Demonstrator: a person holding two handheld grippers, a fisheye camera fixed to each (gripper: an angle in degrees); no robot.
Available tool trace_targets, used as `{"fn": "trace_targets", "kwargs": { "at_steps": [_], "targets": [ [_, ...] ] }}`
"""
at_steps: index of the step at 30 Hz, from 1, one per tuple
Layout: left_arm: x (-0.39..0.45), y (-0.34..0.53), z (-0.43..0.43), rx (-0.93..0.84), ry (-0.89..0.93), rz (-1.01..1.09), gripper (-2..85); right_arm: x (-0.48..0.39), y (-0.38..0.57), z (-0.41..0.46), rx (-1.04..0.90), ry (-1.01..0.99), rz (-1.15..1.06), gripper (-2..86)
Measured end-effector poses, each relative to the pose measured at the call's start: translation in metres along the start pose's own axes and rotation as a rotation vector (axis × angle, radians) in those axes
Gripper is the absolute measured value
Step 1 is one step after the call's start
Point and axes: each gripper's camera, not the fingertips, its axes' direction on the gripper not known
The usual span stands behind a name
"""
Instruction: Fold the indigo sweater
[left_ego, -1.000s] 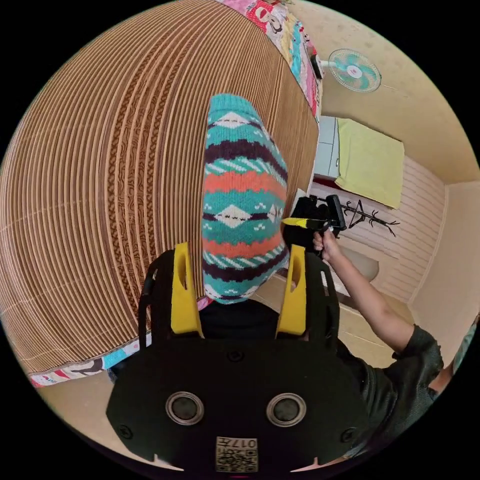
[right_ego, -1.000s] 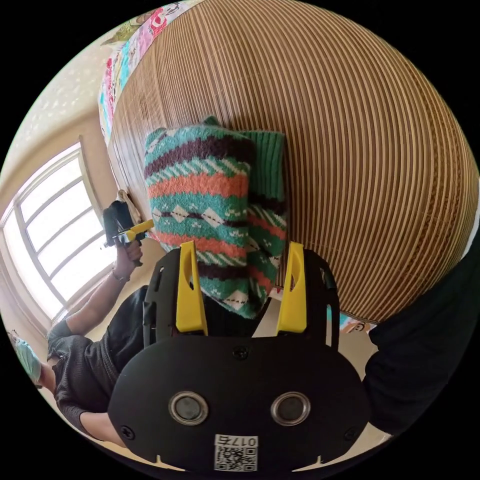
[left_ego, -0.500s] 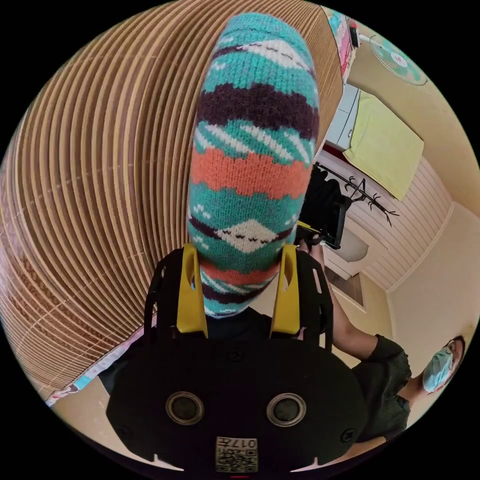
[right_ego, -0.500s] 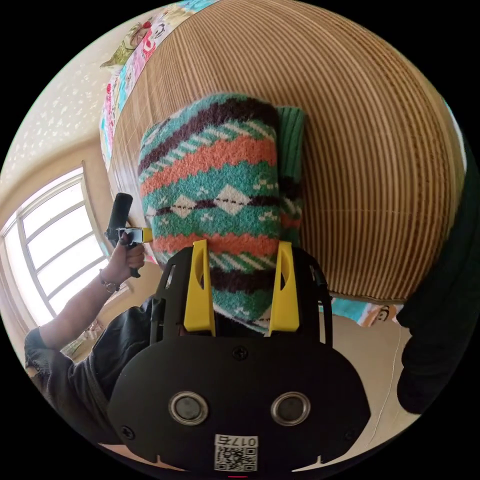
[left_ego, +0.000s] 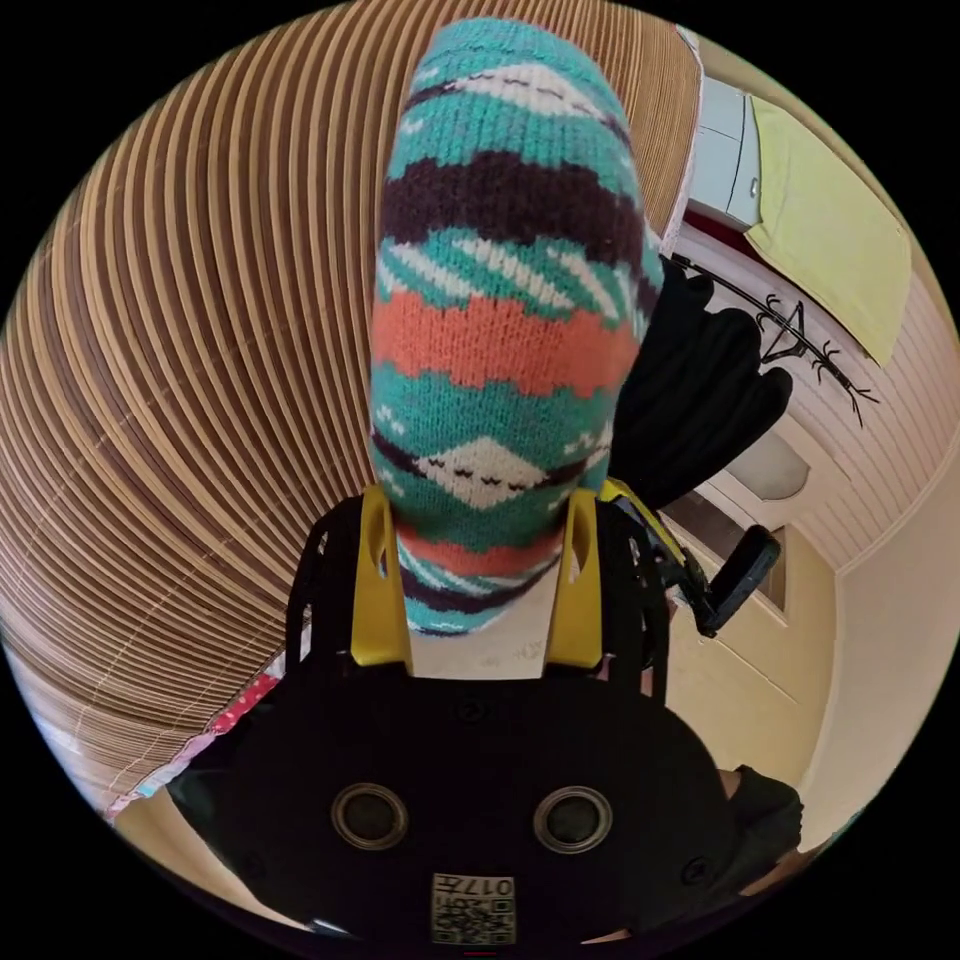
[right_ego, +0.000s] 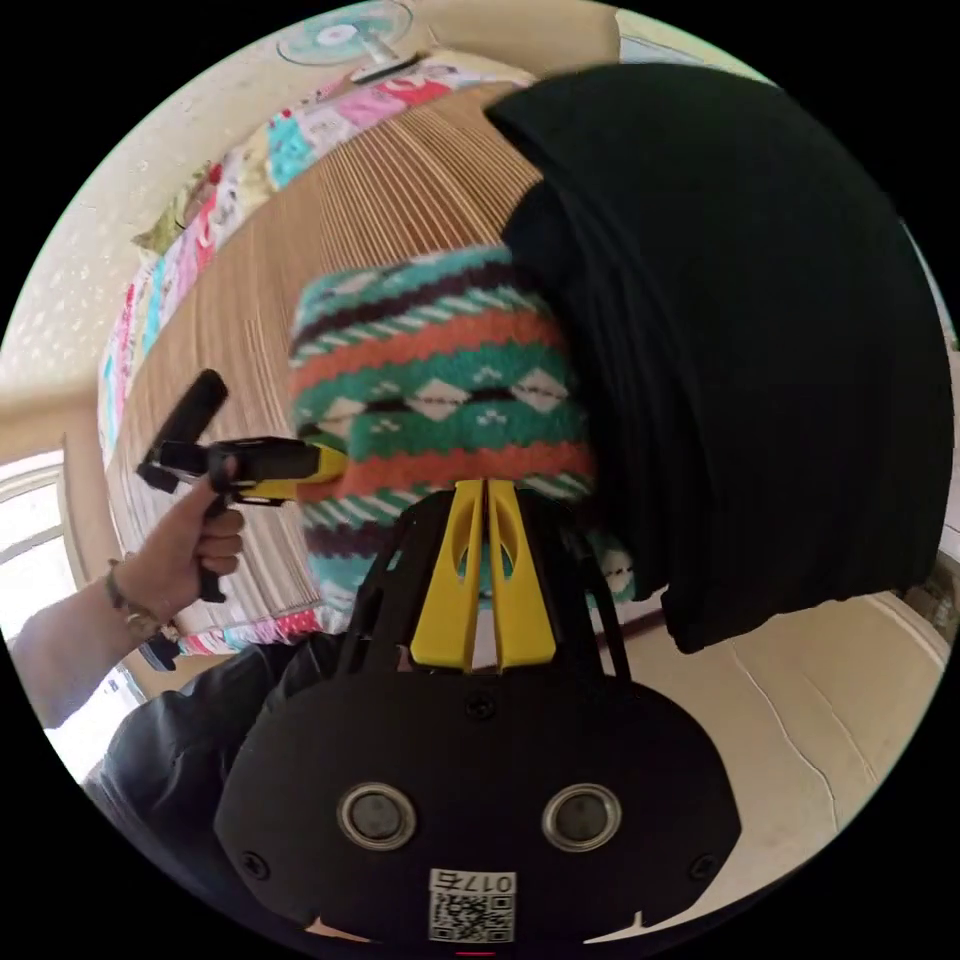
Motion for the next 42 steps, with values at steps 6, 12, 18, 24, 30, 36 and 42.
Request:
{"fn": "trace_targets", "kwargs": {
  "at_steps": [6,12,18,24,30,36,42],
  "targets": [
    [-0.025,0.06,-0.036,-0.174,-0.119,0.112,15.1,-0.01,-0.028,0.039,-0.151,0.038,-0.139,0.3],
    [-0.124,0.197,-0.125,-0.098,-0.225,-0.034,12.4,-0.065,-0.037,0.062,-0.337,0.306,-0.27,0.2],
    [-0.254,0.401,-0.231,0.178,-0.119,-0.405,11.4,-0.065,-0.021,0.068,-0.294,0.295,0.079,0.2],
    [-0.339,0.616,-0.285,0.761,0.315,-0.665,11.2,-0.029,0.039,0.052,-0.112,-0.088,0.475,0.1],
    [-0.393,0.764,-0.284,1.276,0.725,-0.779,12.7,-0.06,0.13,0.065,0.037,-0.289,0.516,0.2],
    [-0.433,0.839,-0.349,1.867,1.299,-0.462,16.2,-0.092,0.185,0.107,-0.079,-0.375,0.52,0.2],
    [-0.456,0.854,-0.427,1.826,1.308,-0.458,19.8,-0.113,0.204,0.101,-0.029,-0.43,0.524,0.3]
  ]
}}
